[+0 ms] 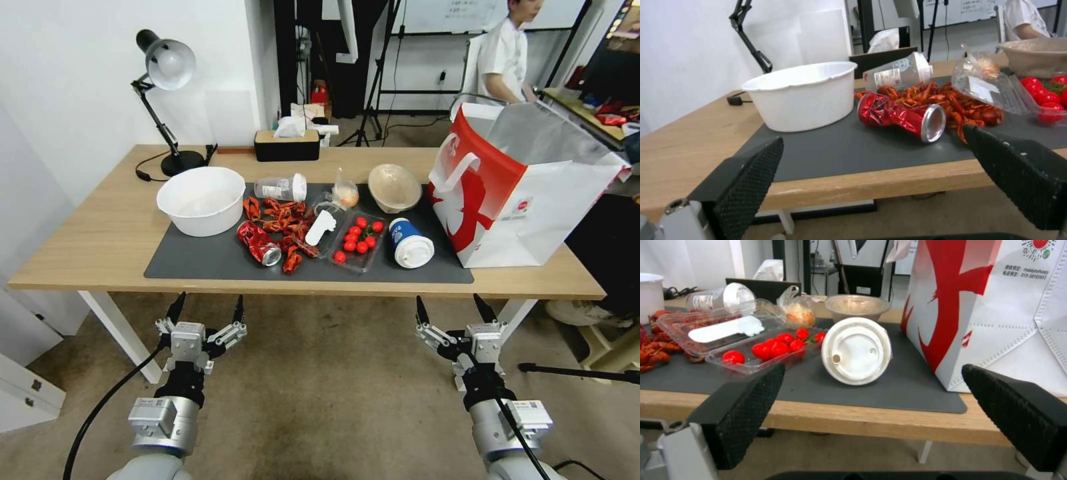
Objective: Pick up the trash from the table and place it into the takeout bag.
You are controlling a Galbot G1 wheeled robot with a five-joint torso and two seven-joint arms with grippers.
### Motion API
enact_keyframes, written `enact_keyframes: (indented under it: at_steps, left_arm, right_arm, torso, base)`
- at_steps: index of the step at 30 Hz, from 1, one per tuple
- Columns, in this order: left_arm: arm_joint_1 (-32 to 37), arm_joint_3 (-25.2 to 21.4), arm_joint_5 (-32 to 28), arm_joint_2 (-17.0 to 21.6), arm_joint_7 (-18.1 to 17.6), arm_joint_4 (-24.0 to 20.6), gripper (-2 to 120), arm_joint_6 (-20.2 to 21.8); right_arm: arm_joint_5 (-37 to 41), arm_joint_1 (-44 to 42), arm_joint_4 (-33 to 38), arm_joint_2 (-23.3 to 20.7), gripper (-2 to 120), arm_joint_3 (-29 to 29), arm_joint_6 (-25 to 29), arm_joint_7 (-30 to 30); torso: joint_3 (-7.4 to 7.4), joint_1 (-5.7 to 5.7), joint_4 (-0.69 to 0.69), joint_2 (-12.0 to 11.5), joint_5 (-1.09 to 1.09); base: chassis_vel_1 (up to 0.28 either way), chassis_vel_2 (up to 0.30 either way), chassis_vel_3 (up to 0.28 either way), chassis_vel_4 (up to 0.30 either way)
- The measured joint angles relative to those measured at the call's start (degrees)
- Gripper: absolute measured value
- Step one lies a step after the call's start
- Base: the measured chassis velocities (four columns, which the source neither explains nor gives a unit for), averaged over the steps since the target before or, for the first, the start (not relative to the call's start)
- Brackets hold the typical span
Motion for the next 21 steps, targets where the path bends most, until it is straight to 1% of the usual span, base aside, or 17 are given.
enact_keyframes:
  at_steps: [21]
  left_arm:
    - [0.0,0.0,0.0,0.0,0.0,0.0,100,0.0]
  right_arm:
    - [0.0,0.0,0.0,0.0,100,0.0,0.0,0.0]
  torso:
    - [0.0,0.0,0.0,0.0,0.0]
  base:
    - [0.0,0.0,0.0,0.0]
